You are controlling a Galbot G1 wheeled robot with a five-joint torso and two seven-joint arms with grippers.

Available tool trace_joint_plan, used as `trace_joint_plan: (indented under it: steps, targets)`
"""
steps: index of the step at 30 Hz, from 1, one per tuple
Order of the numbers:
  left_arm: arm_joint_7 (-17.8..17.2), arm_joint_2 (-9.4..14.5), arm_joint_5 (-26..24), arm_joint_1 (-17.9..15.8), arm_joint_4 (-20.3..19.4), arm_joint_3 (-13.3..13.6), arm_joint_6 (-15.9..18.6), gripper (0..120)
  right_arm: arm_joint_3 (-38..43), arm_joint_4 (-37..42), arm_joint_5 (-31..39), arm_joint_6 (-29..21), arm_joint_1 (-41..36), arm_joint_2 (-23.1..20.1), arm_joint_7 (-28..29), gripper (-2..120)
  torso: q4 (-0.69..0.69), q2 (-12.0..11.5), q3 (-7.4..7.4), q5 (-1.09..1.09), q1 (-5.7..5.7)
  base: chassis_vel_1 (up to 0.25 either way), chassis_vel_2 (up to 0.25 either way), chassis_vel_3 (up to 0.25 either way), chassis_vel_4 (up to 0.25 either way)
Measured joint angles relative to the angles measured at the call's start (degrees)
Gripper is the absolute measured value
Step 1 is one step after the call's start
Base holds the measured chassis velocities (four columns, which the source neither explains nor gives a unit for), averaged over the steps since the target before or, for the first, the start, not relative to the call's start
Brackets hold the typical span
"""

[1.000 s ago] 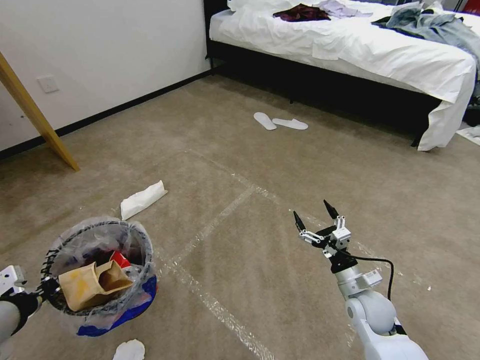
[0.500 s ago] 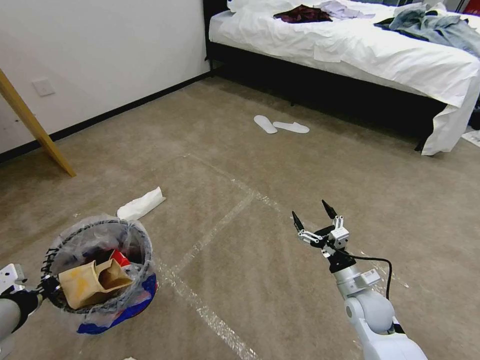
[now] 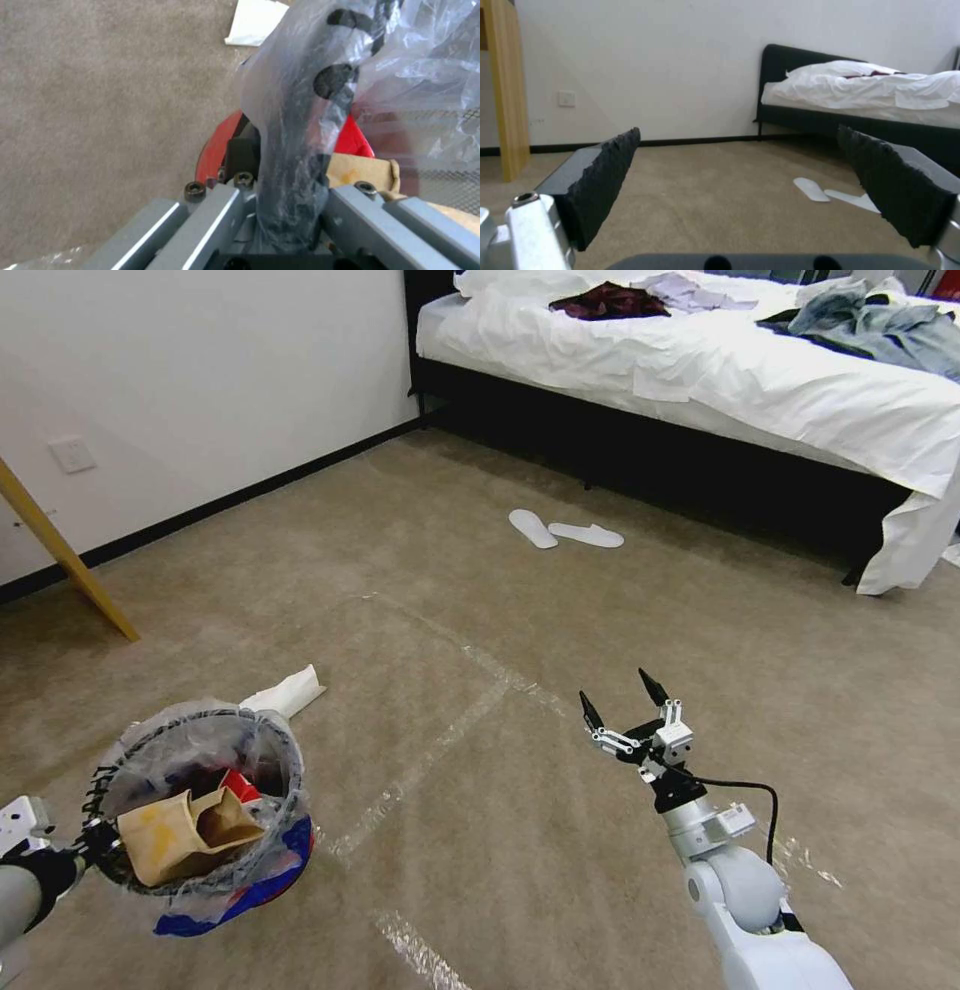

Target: Pick up the trash bin and place the garbage on the floor into it.

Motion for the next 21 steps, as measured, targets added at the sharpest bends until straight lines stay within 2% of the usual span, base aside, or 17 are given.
trace_joint_plan:
  steps: [21]
  targets:
    - [1.1,0.4,1.0,0.5,0.7,-0.5,0.8,1,-0.2,-0.5,0.3,-0.1,0.4,-0.2,0.0,100,0.0,0.0,0.0,0.0,0.0,-0.114,0.115,0.105,-0.116]
